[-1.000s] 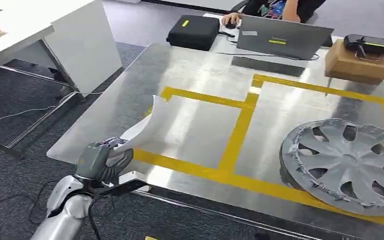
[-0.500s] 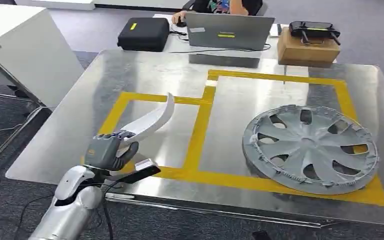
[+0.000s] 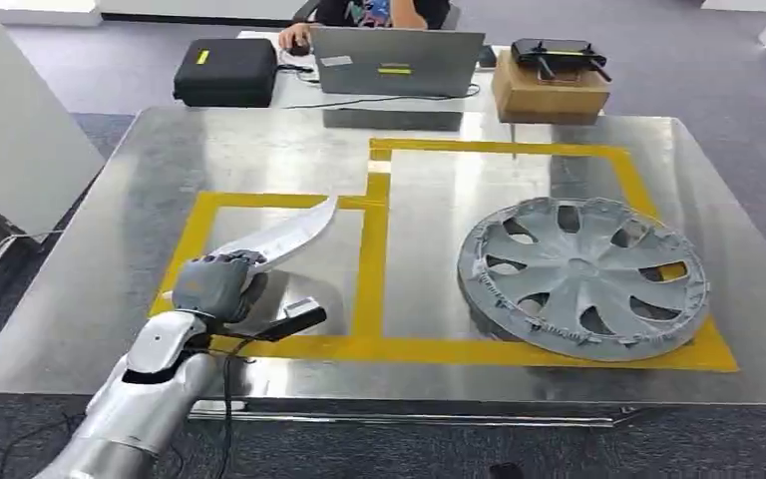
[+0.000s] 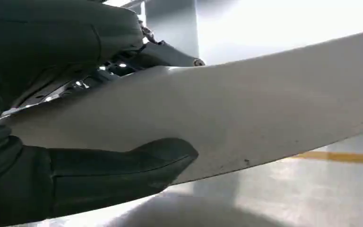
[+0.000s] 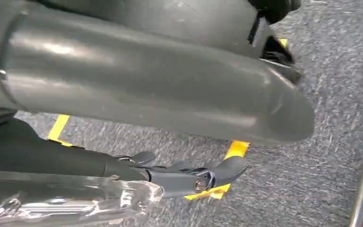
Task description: Take the parts from the cabinet and place them on the table.
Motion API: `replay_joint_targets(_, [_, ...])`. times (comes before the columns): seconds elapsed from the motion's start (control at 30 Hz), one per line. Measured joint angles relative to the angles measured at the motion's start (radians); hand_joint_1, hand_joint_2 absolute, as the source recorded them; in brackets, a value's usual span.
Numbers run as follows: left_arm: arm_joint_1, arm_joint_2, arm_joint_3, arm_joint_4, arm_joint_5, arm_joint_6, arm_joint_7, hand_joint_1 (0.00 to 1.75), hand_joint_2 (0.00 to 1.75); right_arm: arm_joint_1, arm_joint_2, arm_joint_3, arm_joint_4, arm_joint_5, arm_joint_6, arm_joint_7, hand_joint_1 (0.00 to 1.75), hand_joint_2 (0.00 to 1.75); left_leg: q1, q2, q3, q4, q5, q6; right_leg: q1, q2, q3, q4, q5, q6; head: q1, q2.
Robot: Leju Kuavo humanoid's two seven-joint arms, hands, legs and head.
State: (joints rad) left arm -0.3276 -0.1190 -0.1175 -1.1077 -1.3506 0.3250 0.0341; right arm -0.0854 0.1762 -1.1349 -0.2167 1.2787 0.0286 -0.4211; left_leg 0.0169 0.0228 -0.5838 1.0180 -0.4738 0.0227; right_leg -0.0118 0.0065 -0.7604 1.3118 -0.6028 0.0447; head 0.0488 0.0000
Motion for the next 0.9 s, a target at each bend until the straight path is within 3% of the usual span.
replay_joint_targets(0.03, [-0.010,0.003,0.000,0.023,-0.049,-0.001,0.031,1.75,1.75,0.000,0.001,0.001,0.001,0.002,0.002,0.000,0.00,0.00,0.000,0.005,0.001,0.000,0.000,0.000,-0.001,-0.001,-0.013,0.019,0.005,0.001,0.000,0.000])
replay_joint_targets(0.07, [-0.021,0.005,0.000,0.049,-0.100,-0.001,0.065,1.75,1.75,0.001,0.001,0.002,0.001,0.004,0.002,0.002,0.00,0.00,0.000,0.012,0.002,0.000,-0.001,-0.001,-0.001,-0.003,0.001,-0.008,0.032,0.002,0.000,0.000])
replay_joint_targets(0.1, [-0.033,0.007,0.000,0.072,-0.122,0.000,0.091,1.75,1.75,0.001,0.001,0.003,0.001,0.006,0.002,0.003,0.00,0.00,0.000,0.016,0.003,0.000,-0.002,-0.003,-0.001,-0.005,0.037,-0.077,0.074,0.000,0.002,0.000])
replay_joint_targets(0.13, [-0.045,0.008,0.000,0.095,-0.126,0.004,0.117,1.75,1.75,0.000,0.001,0.007,0.001,0.008,0.002,0.005,0.00,0.00,0.000,0.021,0.006,0.000,-0.004,-0.005,-0.001,-0.010,0.092,-0.180,0.120,-0.003,0.000,0.000])
replay_joint_targets(0.17, [-0.056,0.010,0.000,0.112,-0.128,0.009,0.128,1.75,1.75,-0.001,0.001,0.009,0.001,0.009,0.002,0.005,0.00,0.00,0.000,0.023,0.008,0.000,-0.006,-0.009,-0.001,-0.019,0.141,-0.270,0.148,-0.007,0.001,0.000])
replay_joint_targets(0.2, [-0.071,0.013,0.000,0.134,-0.129,0.018,0.139,1.75,1.75,-0.004,0.002,0.013,0.001,0.010,0.002,0.008,0.00,0.00,-0.008,0.024,0.005,0.002,-0.006,-0.015,0.005,-0.030,0.162,-0.295,0.125,-0.010,0.000,0.000])
replay_joint_targets(0.23, [-0.083,0.017,-0.002,0.155,-0.129,0.023,0.154,0.00,1.75,-0.004,0.002,0.016,0.001,0.010,0.002,0.008,0.00,0.00,-0.008,0.024,0.003,0.004,-0.004,-0.020,0.005,-0.025,0.162,-0.298,0.132,-0.013,-0.002,0.000])
replay_joint_targets(0.27, [-0.091,0.023,-0.009,0.174,-0.129,0.025,0.176,0.00,1.75,-0.003,0.004,0.016,0.002,0.011,0.002,0.010,0.00,0.00,-0.011,0.023,0.003,0.008,-0.007,-0.011,0.000,-0.025,0.163,-0.302,0.139,-0.004,-0.001,0.000])
replay_joint_targets(0.3, [-0.097,0.030,-0.021,0.193,-0.129,0.027,0.199,0.00,1.75,-0.003,0.005,0.017,0.002,0.011,0.002,0.011,0.00,0.00,-0.010,0.023,0.003,0.007,-0.002,0.000,0.001,-0.023,0.164,-0.302,0.138,-0.003,-0.002,0.000])
replay_joint_targets(0.4, [-0.119,0.050,-0.061,0.247,-0.129,0.032,0.249,0.00,1.75,-0.004,0.005,0.020,0.002,0.011,0.000,0.013,0.00,0.00,-0.007,0.024,0.004,0.004,-0.002,-0.002,0.006,-0.019,0.160,-0.296,0.134,-0.010,-0.002,0.000])
replay_joint_targets(0.43, [-0.124,0.055,-0.068,0.260,-0.129,0.043,0.250,0.00,0.00,-0.004,0.005,0.021,0.002,0.011,-0.001,0.013,0.00,0.00,-0.007,0.024,0.005,0.004,-0.002,-0.002,0.008,-0.019,0.160,-0.294,0.132,-0.013,-0.002,0.000])
replay_joint_targets(0.67, [-0.126,0.059,-0.072,0.286,-0.130,0.106,0.189,0.00,0.00,-0.002,0.006,0.024,0.002,0.003,-0.009,0.012,0.00,0.00,-0.008,0.024,0.004,0.005,-0.005,-0.006,0.006,-0.021,0.161,-0.292,0.132,-0.014,-0.002,0.000])
replay_joint_targets(0.8, [-0.125,0.056,-0.072,0.285,-0.130,0.108,0.179,0.00,0.00,-0.002,0.006,0.024,0.002,0.002,-0.010,0.010,0.00,0.00,-0.014,0.023,0.007,-0.005,0.000,-0.004,0.001,-0.024,0.165,-0.299,0.138,-0.003,-0.003,0.000])
replay_joint_targets(0.83, [-0.123,0.052,-0.072,0.281,-0.130,0.108,0.167,0.00,0.00,-0.002,0.006,0.024,0.002,0.000,-0.011,0.010,0.00,0.00,0.000,0.025,0.015,-0.019,0.010,-0.006,-0.001,-0.021,0.153,-0.295,0.131,0.000,-0.002,0.000])
replay_joint_targets(0.87, [-0.122,0.049,-0.069,0.278,-0.130,0.112,0.154,0.00,0.00,-0.001,0.006,0.024,0.002,-0.003,-0.013,0.009,0.00,0.00,0.000,0.024,0.016,-0.022,0.012,-0.004,0.000,-0.015,0.146,-0.270,0.111,0.006,0.000,0.000])
replay_joint_targets(0.9, [-0.116,0.041,-0.066,0.268,-0.128,0.118,0.124,0.00,0.00,0.000,0.006,0.024,0.002,-0.008,-0.015,0.008,0.00,0.00,0.001,0.024,0.015,-0.022,0.012,-0.002,-0.002,-0.011,0.120,-0.210,0.078,0.011,0.003,0.000])
